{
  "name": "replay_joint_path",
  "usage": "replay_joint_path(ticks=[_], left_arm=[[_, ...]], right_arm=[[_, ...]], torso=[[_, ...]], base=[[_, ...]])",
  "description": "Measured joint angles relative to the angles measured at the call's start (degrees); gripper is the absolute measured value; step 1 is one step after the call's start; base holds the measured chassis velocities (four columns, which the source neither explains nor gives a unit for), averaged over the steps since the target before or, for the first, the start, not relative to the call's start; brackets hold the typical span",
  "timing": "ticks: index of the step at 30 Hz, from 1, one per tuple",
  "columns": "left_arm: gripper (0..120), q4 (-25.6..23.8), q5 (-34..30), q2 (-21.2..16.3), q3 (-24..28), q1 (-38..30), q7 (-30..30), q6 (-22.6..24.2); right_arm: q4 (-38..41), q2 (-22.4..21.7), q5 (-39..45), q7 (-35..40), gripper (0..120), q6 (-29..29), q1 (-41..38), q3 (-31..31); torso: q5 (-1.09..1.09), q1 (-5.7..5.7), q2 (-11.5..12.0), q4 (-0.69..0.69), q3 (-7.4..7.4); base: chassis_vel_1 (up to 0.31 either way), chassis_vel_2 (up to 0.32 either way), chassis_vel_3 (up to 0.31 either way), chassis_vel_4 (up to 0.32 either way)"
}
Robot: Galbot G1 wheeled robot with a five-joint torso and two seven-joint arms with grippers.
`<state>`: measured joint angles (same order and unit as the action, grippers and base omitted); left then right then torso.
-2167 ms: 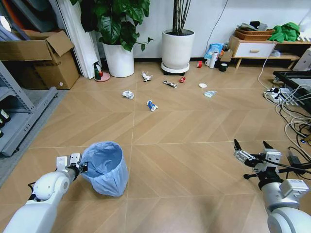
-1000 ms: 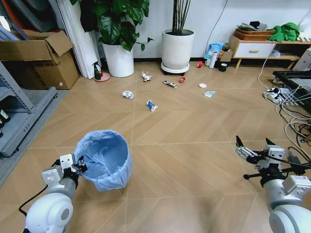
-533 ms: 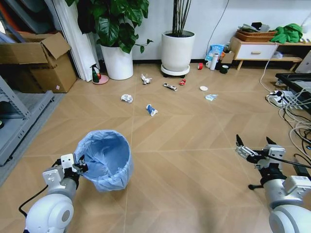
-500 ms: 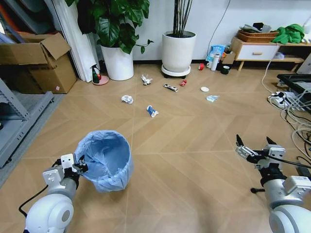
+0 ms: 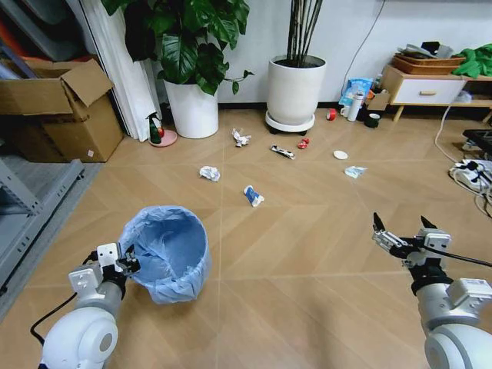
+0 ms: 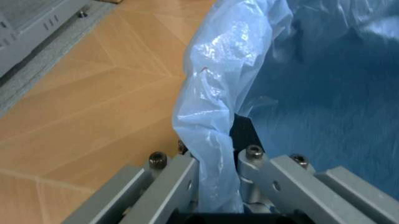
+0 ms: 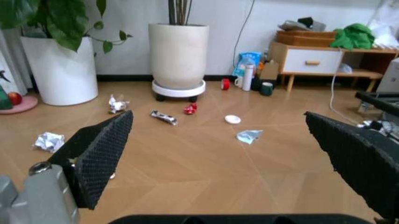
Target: Pick up the trash bin and place the garbage on the floor into it.
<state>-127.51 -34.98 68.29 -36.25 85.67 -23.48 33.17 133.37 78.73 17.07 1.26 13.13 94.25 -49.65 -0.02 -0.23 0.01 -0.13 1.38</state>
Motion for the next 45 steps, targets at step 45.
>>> replay_joint_path(ticks=[45], left_arm=[[0, 0.6, 2.5, 1.0, 0.3, 0.4, 1.2, -4.4]], right_arm=[[-2.3, -1.3, -0.7, -0.8, 100, 2.2, -0.7, 1.0]], torso=[[-0.01, -0.01, 0.0, 0.02, 0.01]], base=[[-0.174, 0.355, 0.175, -0.349]])
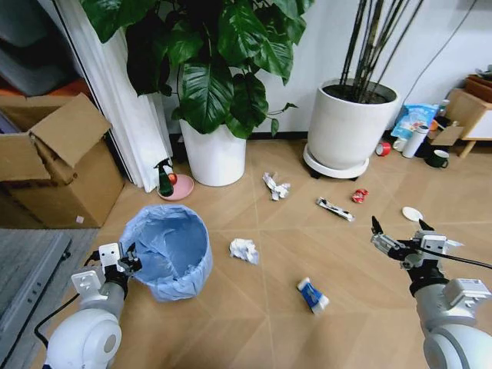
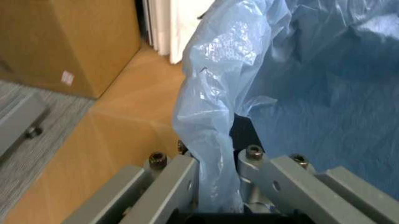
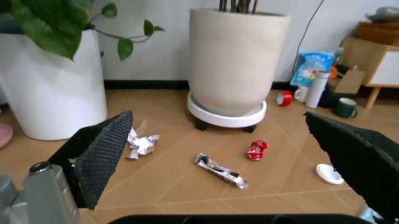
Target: Pick up the trash bin and place the garbage on the floor into it.
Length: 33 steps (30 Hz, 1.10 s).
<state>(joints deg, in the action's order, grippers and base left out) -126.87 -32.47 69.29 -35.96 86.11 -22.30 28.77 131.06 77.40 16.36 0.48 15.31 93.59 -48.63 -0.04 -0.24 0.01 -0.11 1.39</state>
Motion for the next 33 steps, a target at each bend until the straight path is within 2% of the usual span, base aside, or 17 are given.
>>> replay_joint_path(ticks=[8, 10, 11, 12, 14, 15, 16, 17, 18, 20, 22, 27, 33], left_arm=[[0, 0.0, -0.1, -0.7, 0.1, -0.1, 0.1, 0.0], [0, 0.0, -0.1, -1.0, 0.2, 0.1, 0.1, 0.5], [0, 0.0, -0.2, -1.0, 0.2, 0.2, 0.1, 0.6], [0, 0.0, -0.2, -1.0, 0.2, 0.2, 0.1, 0.6], [0, -0.4, -0.2, -0.7, -0.3, 0.8, -0.1, 0.6], [0, -0.4, -0.2, -0.7, -0.3, 0.8, -0.1, 0.6], [0, -0.9, -0.1, -0.4, -0.9, 1.4, -0.3, 0.6], [0, -1.1, -0.1, -0.3, -1.2, 1.7, -0.5, 0.5], [0, -1.5, -0.1, -0.1, -1.7, 2.1, -0.8, 0.4], [0, -1.7, -0.1, -0.1, -1.8, 2.2, -0.9, 0.3], [0, -2.0, -0.1, -0.2, -2.0, 2.3, -1.3, 0.0], [0, -2.2, -0.1, -0.8, -2.3, 2.4, -1.6, -0.4], [0, -2.3, -0.1, -1.1, -2.7, 2.9, -1.6, -1.0]], right_arm=[[-4.5, -3.1, 1.1, -2.3, 100, -0.2, -1.0, 0.8], [-7.4, -5.1, 1.6, -3.9, 100, -0.4, -1.0, 2.0], [-9.8, -7.1, 1.6, -5.2, 100, -0.9, -1.0, 3.1], [-9.8, -7.1, 1.6, -5.2, 100, -0.9, -1.0, 3.1], [-13.0, -11.0, 1.6, -6.1, 100, -1.5, -1.8, 5.9], [-13.0, -11.0, 1.6, -6.1, 100, -1.5, -1.8, 5.9], [-16.3, -15.4, 2.4, -7.1, 100, -1.8, -2.9, 8.7], [-17.6, -17.0, 2.8, -7.6, 100, -1.8, -3.4, 9.9], [-21.2, -20.4, 3.7, -9.5, 100, -2.0, -4.9, 13.3], [-22.6, -21.4, 4.1, -10.2, 100, -2.2, -5.5, 14.7], [-27.6, -24.4, 6.1, -11.5, 100, -2.5, -8.1, 20.2], [-33.9, -25.3, 6.0, -13.2, 100, -2.6, -11.6, 26.4], [-44.6, -23.5, 1.6, -12.7, 100, -2.4, -17.1, 35.4]], torso=[[-0.01, 0.02, 0.0, -0.04, -0.03], [0.02, 0.03, 0.0, 0.0, -0.03], [-0.01, 0.03, 0.0, -0.03, -0.03], [-0.01, 0.03, 0.0, -0.03, -0.03], [0.0, 0.03, 0.0, -0.03, -0.02], [0.0, 0.03, 0.0, -0.03, -0.02], [0.03, 0.03, 0.0, -0.01, -0.02], [0.0, 0.03, 0.0, -0.02, -0.02], [-0.02, 0.02, 0.0, -0.01, -0.01], [0.02, 0.02, 0.0, -0.01, -0.01], [-0.02, 0.02, 0.0, 0.0, -0.01], [0.01, 0.02, 0.0, -0.02, -0.02], [-0.02, 0.02, 0.0, -0.01, -0.01]], base=[[-0.043, 0.029, -0.015, -0.007], [0.062, -0.063, -0.042, 0.06], [0.072, -0.016, -0.003, 0.047], [0.072, -0.016, -0.003, 0.047], [0.0, 0.0, 0.0, 0.0], [0.0, 0.0, 0.0, 0.0], [0.0, 0.0, 0.0, 0.0], [0.0, 0.0, 0.0, 0.0], [0.0, 0.0, 0.0, 0.0], [0.0, 0.0, 0.0, 0.0], [0.0, 0.0, 0.0, 0.0], [0.0, 0.0, 0.0, 0.0], [0.0, 0.0, 0.0, 0.0]])
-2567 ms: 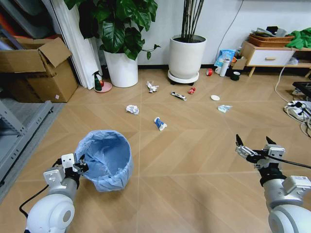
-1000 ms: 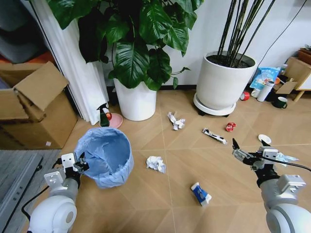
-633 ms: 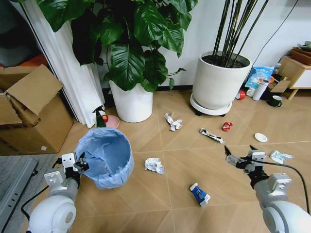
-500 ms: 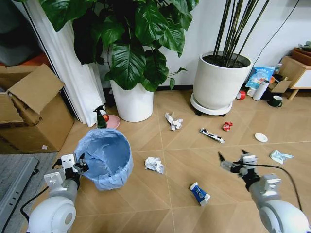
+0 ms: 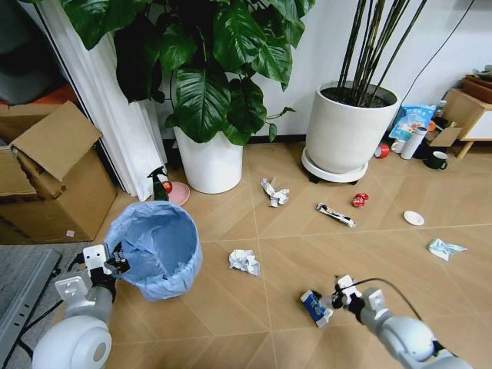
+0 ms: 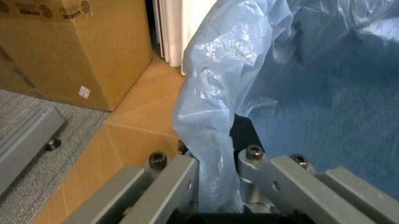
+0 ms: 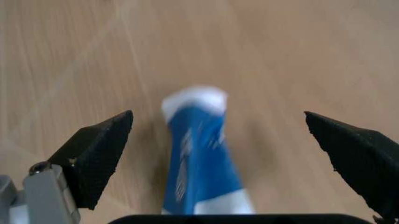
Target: Pick up the trash bin and place the garbage on the floor into it.
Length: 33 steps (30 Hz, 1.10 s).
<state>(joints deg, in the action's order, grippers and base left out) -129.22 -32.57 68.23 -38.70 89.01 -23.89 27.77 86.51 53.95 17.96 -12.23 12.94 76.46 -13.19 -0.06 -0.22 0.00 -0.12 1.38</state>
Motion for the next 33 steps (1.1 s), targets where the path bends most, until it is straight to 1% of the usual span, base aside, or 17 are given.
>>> replay_joint_path(ticks=[3, 5, 7, 10, 17, 18, 19, 22, 23, 26, 27, 30, 31, 32, 33], left_arm=[[0, 0.0, 0.0, 0.1, 0.1, -0.1, 0.0, 0.0], [0, 0.0, 0.0, 0.1, 0.4, -0.1, 0.0, 0.0], [0, 0.0, 0.1, 0.1, 0.5, -0.2, 0.0, 0.0], [0, 0.0, 0.1, 0.0, 0.6, -0.2, 0.1, 0.0], [0, 0.0, 0.3, 0.0, 1.1, -0.3, 0.1, 0.0], [0, 0.0, 0.3, 0.0, 1.1, -0.3, 0.1, 0.0], [0, 0.0, 0.3, 0.0, 1.1, -0.3, 0.1, 0.0], [0, 0.0, 0.3, 0.0, 1.2, -0.4, 0.1, 0.0], [0, 0.0, 0.3, 0.0, 1.2, -0.4, 0.1, 0.0], [0, -0.2, 0.3, -0.1, 1.2, -0.3, 0.0, 0.1], [0, -0.2, 0.3, -0.1, 1.2, -0.3, 0.0, 0.1], [0, -0.4, 0.3, -0.2, 1.2, -0.2, 0.0, 0.1], [0, -0.4, 0.3, -0.2, 1.2, -0.2, 0.0, 0.1], [0, -0.4, 0.3, -0.2, 1.2, -0.2, 0.0, 0.1], [0, -0.4, 0.3, -0.2, 1.2, -0.2, 0.0, 0.1]], right_arm=[[-1.8, 0.6, -1.1, 0.3, 100, 0.0, -0.7, 1.4], [-3.8, 1.4, -2.6, 0.5, 100, -0.3, -1.5, 2.2], [-4.9, 2.0, -3.6, 0.6, 100, -0.7, -2.0, 2.2], [-5.6, 2.4, -3.9, 0.6, 100, -1.0, -2.4, 2.0], [-7.4, 3.7, -5.2, 0.6, 98, -1.9, -3.2, 2.0], [-7.6, 3.9, -5.2, 0.6, 94, -2.0, -3.3, 2.0], [-7.6, 3.9, -5.2, 0.6, 94, -2.0, -3.3, 2.0], [-8.2, 4.2, -5.2, 0.1, 81, -2.3, -3.7, 2.0], [-8.2, 4.2, -5.2, 0.1, 81, -2.3, -3.7, 2.0], [-8.8, 4.5, -5.5, -0.3, 68, -2.8, -3.9, 2.0], [-8.8, 4.5, -5.5, -0.3, 68, -2.8, -3.9, 2.0], [-9.1, 4.9, -5.7, -0.4, 53, -3.0, -4.0, 1.9], [-9.2, 4.9, -5.7, -0.4, 50, -3.1, -4.0, 1.9], [-9.2, 4.9, -5.7, -0.4, 50, -3.1, -4.0, 1.9], [-9.3, 5.0, -5.8, -0.4, 45, -3.1, -4.0, 1.8]], torso=[[0.04, 0.0, 0.0, -0.01, 0.0], [-0.01, 0.0, 0.0, -0.01, 0.0], [0.03, 0.0, 0.0, -0.01, 0.0], [0.0, 0.0, 0.0, -0.01, 0.0], [0.02, 0.0, 0.0, -0.01, 0.0], [0.02, 0.0, 0.0, -0.01, 0.0], [0.02, 0.0, 0.0, -0.01, 0.0], [0.02, 0.0, 0.0, -0.01, 0.0], [0.02, 0.0, 0.0, -0.01, 0.0], [0.02, 0.0, 0.0, -0.01, 0.0], [0.02, 0.0, 0.0, -0.01, 0.0], [0.01, 0.0, 0.0, -0.01, 0.0], [0.01, 0.0, 0.0, -0.01, 0.0], [0.01, 0.0, 0.0, -0.01, 0.0], [0.02, 0.0, 0.0, -0.01, 0.0]], base=[[0.0, 0.0, 0.0, 0.0], [0.0, 0.0, 0.0, 0.0], [0.0, 0.0, 0.0, 0.0], [0.0, 0.0, 0.0, 0.0], [0.0, 0.0, 0.0, 0.0], [0.0, 0.0, 0.0, 0.0], [0.0, 0.0, 0.0, 0.0], [0.0, 0.0, 0.0, 0.0], [0.0, 0.0, 0.0, 0.0], [0.0, 0.0, 0.0, 0.0], [0.0, 0.0, 0.0, 0.0], [0.0, 0.0, 0.0, 0.0], [0.0, 0.0, 0.0, 0.0], [0.0, 0.0, 0.0, 0.0], [0.0, 0.0, 0.0, 0.0]])
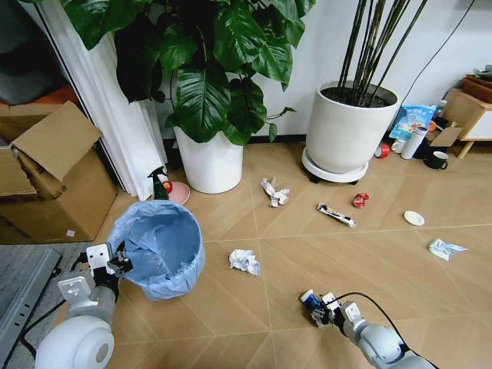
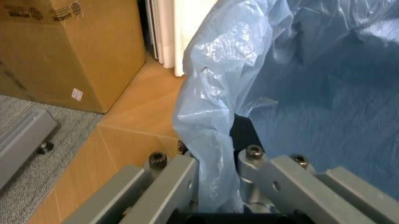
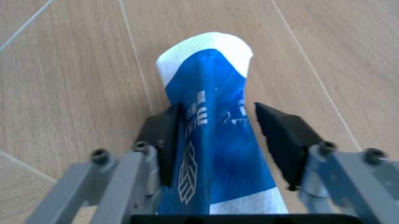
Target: Pick up the trash bin and place the garbage on the floor into it.
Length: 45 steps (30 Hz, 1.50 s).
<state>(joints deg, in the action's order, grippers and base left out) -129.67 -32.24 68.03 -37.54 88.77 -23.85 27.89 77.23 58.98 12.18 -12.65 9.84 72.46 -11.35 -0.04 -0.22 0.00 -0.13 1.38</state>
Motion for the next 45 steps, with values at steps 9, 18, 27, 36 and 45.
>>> replay_joint_path(ticks=[9, 18, 27, 36, 45], left_arm=[[0, -0.3, -0.1, -0.5, 0.0, -0.1, 0.0, 0.0], [0, -0.4, -0.2, -1.1, 0.0, 0.0, 0.0, 0.1], [0, 0.2, -1.3, -2.6, 0.3, -0.4, 0.3, 0.3], [0, 5.5, -4.0, -6.5, 3.9, -3.7, 1.7, 2.5], [0, 11.5, -9.4, -10.6, 10.3, -11.8, 2.1, 5.6]], right_arm=[[-0.7, 1.5, -0.6, 0.1, 11, -0.4, 0.3, -1.1], [0.6, 3.7, -0.9, 1.3, 0, -1.0, 2.1, -3.0], [8.2, 1.7, 1.9, 2.6, 0, -0.2, 3.9, -6.4], [30.3, -8.3, 16.1, 6.5, 0, 5.4, -0.4, -8.5], [39.0, -12.2, 30.0, 10.9, 0, 10.6, -18.8, 2.2]], torso=[[-0.01, 0.0, 0.0, 0.0, 0.0], [0.03, 0.0, 0.0, 0.0, 0.0], [0.13, -0.01, 0.0, -0.05, 0.02], [-0.05, 0.0, 0.0, -0.01, 0.0], [-0.04, -0.01, 0.0, 0.01, 0.01]], base=[[0.0, 0.0, 0.0, 0.0], [0.0, 0.0, 0.0, 0.0], [0.0, 0.0, 0.0, 0.0], [0.0, 0.0, 0.0, 0.0], [0.0, 0.0, 0.0, 0.0]])
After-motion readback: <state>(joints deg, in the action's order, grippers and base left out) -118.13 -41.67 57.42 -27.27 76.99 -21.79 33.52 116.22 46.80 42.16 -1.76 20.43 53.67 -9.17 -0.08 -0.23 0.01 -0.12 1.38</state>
